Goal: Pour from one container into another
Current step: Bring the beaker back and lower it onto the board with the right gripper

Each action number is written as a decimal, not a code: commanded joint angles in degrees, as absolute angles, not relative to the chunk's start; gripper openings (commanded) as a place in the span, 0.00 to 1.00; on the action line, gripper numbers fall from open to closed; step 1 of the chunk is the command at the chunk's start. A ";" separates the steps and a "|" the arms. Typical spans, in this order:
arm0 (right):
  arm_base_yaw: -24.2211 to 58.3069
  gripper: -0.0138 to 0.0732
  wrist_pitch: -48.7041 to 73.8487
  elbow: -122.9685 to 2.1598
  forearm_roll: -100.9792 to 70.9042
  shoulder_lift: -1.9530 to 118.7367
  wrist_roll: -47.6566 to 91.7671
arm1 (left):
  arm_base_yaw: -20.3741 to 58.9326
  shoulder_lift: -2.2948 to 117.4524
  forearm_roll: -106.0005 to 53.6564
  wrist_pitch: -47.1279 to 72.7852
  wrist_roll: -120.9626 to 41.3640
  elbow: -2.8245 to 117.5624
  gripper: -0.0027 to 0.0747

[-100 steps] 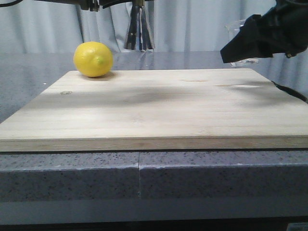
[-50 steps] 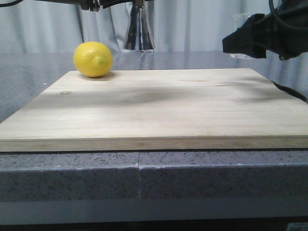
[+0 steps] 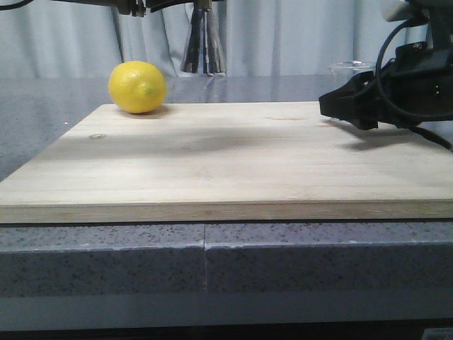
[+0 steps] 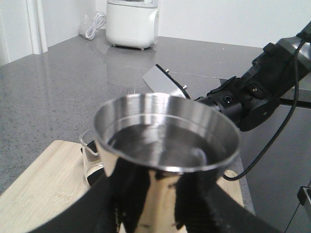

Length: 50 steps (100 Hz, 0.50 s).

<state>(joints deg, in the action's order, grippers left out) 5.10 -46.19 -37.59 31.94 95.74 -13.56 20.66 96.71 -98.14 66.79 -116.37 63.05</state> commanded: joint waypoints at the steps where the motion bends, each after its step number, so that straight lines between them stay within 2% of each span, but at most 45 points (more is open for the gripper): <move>1: 4.60 0.54 -51.52 -38.58 29.99 94.27 -12.92 | 20.36 93.78 -102.82 71.20 -116.20 64.50 0.34; 10: 4.47 0.56 -51.42 -38.58 29.50 94.36 -12.92 | 20.36 93.78 -102.82 71.20 -116.20 64.50 0.34; 27: 4.35 0.69 -50.79 -38.58 28.92 94.36 -12.92 | 20.36 93.78 -102.82 71.20 -116.20 64.50 0.34; 50: 4.48 0.81 -50.80 -37.98 26.59 92.44 -12.92 | 20.36 93.78 -102.82 71.20 -116.20 64.50 0.34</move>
